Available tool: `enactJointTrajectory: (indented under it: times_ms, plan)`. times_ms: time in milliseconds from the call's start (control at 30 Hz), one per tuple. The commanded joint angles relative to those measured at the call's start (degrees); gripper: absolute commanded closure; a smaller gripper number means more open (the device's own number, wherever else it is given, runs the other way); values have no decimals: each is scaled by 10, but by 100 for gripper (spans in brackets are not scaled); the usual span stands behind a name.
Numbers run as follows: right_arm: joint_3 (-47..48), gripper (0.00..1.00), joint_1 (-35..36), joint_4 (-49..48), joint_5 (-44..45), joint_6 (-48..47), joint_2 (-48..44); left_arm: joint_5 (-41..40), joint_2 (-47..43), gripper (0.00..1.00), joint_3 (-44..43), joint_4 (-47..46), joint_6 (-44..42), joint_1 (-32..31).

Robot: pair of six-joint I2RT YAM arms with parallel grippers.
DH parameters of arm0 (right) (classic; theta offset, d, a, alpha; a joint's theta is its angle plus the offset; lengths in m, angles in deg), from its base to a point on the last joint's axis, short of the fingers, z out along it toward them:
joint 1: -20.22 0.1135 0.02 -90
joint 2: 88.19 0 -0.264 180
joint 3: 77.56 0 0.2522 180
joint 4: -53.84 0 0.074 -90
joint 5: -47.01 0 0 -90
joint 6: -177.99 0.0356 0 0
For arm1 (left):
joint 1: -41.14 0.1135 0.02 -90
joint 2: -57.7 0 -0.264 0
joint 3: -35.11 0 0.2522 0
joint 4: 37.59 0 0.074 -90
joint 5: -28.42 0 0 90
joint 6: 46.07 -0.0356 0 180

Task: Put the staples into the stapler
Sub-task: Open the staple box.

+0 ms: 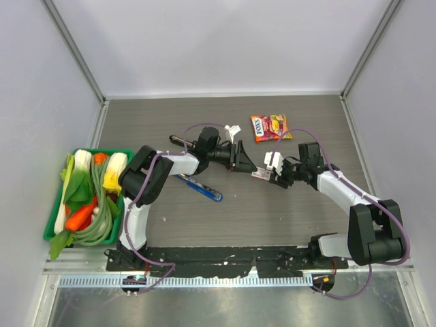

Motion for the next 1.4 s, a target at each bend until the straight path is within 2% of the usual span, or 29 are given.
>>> enactJointTrajectory:
  times_ms: [0,533,767,867,1000,1133,1233,1367]
  plan:
    - [-1,55,3,-12,-9,-10,-2,8,1,44,-19,-26,4,0]
    - [2,54,16,-17,-11,-1,-2,7,16,46,-27,-8,-10,-7]
    - [2,54,20,-25,-6,5,-1,7,17,68,-27,-6,-13,-7]
    - [2,54,19,-28,-6,7,-2,11,18,72,-30,-4,-13,-8]
    - [5,54,20,-31,-9,13,-3,15,21,72,-34,1,-16,-12]
    - [5,54,20,-29,-12,14,-8,1,15,74,-43,53,-53,-15]
    - [5,54,20,-29,-13,14,-12,-8,12,82,-46,75,-72,-16]
    - [5,55,20,-26,-14,13,-13,-19,12,100,-47,89,-82,-16]
